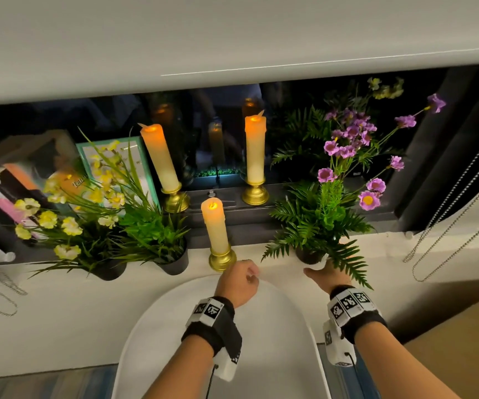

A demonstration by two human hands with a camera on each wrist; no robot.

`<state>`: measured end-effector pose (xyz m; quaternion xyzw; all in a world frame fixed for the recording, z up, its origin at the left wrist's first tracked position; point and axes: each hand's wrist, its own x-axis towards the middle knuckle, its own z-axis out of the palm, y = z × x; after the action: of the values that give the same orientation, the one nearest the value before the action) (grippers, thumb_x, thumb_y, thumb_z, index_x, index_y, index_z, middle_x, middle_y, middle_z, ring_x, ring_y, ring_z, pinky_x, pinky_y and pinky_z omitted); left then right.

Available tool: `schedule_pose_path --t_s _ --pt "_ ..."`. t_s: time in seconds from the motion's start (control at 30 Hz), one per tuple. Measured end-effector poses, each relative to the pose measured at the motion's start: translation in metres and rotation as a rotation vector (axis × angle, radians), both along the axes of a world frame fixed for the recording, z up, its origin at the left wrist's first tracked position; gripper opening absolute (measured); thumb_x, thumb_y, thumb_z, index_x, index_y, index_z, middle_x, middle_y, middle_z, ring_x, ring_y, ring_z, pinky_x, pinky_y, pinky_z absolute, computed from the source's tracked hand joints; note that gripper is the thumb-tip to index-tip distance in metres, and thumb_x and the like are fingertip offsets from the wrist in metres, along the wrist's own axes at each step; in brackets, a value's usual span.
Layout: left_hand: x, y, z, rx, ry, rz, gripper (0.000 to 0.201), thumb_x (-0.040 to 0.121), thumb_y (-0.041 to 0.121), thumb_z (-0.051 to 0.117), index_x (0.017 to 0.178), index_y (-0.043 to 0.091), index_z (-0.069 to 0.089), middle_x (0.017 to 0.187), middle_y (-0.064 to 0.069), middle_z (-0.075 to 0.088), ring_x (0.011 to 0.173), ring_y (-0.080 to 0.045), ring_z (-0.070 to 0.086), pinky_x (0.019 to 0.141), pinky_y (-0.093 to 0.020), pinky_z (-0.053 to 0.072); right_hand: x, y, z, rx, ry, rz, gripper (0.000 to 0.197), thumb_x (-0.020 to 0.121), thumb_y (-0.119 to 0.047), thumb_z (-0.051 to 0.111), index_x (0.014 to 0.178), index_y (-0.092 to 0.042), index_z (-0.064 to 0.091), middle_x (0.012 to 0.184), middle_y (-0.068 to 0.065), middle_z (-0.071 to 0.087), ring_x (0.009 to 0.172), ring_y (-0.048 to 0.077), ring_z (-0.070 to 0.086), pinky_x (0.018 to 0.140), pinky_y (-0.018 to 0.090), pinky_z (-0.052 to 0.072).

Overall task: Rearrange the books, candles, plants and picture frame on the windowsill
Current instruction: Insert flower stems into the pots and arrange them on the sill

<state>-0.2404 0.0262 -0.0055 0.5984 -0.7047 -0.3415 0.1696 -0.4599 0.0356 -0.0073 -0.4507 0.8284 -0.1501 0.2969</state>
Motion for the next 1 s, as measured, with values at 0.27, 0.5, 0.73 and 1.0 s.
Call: schedule_pose_path --t_s 0.27,0.5,0.73,1.0 --pt "0.069 0.003 0.005 -0.036 -0.091 0.263 0.012 0.08 0.022 0.062 0.071 0.029 0.059 0.083 0.002 0.067 0.078 -0.019 0.062 0.075 -0.035 0.055 0.039 0.0 0.001 0.128 0.069 0.217 0.035 0.079 -0.029 0.066 0.11 -0.013 0.062 0.099 0.002 0.057 0.085 0.017 0.053 0.076 0.027 0.047" --pt "0.112 0.017 0.014 0.023 -0.189 0.55 0.023 0.086 0.03 0.058 0.088 0.008 0.064 0.098 -0.011 0.065 0.097 -0.032 0.06 0.078 -0.034 0.047 0.13 -0.02 0.029 -0.197 -0.174 0.455 0.061 0.08 -0.032 0.073 0.131 -0.017 0.043 0.122 0.004 0.054 0.111 0.021 0.056 0.094 0.033 0.048" --pt "0.156 0.025 0.023 0.016 -0.139 0.673 0.03 0.085 0.033 0.064 0.103 0.009 0.064 0.11 -0.009 0.063 0.102 -0.031 0.06 0.085 -0.034 0.048 0.18 -0.049 0.047 -0.371 -0.132 0.347 0.068 0.072 -0.037 0.078 0.126 -0.014 0.045 0.122 0.009 0.045 0.112 0.026 0.049 0.096 0.039 0.045" --pt "0.213 0.028 0.023 -0.03 -0.154 0.747 0.03 0.085 0.032 0.063 0.105 0.01 0.064 0.114 -0.01 0.063 0.105 -0.03 0.06 0.085 -0.034 0.047 0.184 -0.056 0.039 -0.428 -0.046 0.274 0.05 0.079 -0.035 0.072 0.117 -0.01 0.053 0.112 0.013 0.056 0.104 0.031 0.055 0.086 0.04 0.047"
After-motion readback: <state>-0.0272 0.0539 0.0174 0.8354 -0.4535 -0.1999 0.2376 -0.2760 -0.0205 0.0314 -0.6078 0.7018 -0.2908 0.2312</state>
